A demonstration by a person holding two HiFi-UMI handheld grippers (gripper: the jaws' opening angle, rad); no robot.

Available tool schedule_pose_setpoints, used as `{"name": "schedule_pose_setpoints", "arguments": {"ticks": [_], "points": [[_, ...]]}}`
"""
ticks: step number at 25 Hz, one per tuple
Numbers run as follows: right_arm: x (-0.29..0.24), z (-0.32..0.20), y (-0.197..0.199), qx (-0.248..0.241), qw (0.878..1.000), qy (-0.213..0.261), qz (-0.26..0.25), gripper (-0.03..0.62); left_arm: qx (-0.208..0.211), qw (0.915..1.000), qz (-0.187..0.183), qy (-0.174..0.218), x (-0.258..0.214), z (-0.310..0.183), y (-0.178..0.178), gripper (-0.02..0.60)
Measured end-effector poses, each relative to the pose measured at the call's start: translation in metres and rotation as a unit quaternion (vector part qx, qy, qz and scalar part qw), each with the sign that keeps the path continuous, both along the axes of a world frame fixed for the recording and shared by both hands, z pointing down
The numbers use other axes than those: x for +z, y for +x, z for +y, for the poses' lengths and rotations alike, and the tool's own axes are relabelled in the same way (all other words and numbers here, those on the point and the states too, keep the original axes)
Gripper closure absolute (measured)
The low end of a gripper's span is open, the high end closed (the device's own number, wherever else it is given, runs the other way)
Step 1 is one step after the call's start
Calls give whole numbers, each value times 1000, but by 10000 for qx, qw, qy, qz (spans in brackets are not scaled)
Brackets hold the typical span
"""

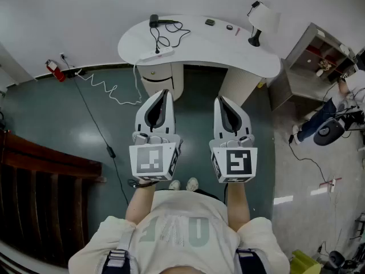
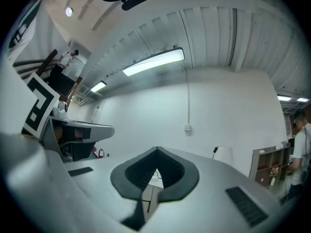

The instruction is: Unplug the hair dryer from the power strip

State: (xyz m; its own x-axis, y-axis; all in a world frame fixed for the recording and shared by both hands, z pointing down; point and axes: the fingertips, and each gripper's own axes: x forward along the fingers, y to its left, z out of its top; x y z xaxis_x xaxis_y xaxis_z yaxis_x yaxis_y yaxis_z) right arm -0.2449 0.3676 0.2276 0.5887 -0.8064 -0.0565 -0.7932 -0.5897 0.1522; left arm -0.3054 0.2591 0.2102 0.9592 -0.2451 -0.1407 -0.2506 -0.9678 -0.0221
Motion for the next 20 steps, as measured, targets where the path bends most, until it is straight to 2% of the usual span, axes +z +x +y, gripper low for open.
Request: {"name": "schedule_pose_setpoints", "arguments": {"ticks": [12,17,20], "points": [[5,4,31,-71,10000,26,36,591,-166,9998,-108,-18,7,-7,27,575],[22,10,48,-192,9995,184,-196,591,-224,9996,-142,-64,19,-6,37,575],[39,9,63,-175,9992,113,-348,591,-294,9993,-229,-82,32,-13,47,575]]}}
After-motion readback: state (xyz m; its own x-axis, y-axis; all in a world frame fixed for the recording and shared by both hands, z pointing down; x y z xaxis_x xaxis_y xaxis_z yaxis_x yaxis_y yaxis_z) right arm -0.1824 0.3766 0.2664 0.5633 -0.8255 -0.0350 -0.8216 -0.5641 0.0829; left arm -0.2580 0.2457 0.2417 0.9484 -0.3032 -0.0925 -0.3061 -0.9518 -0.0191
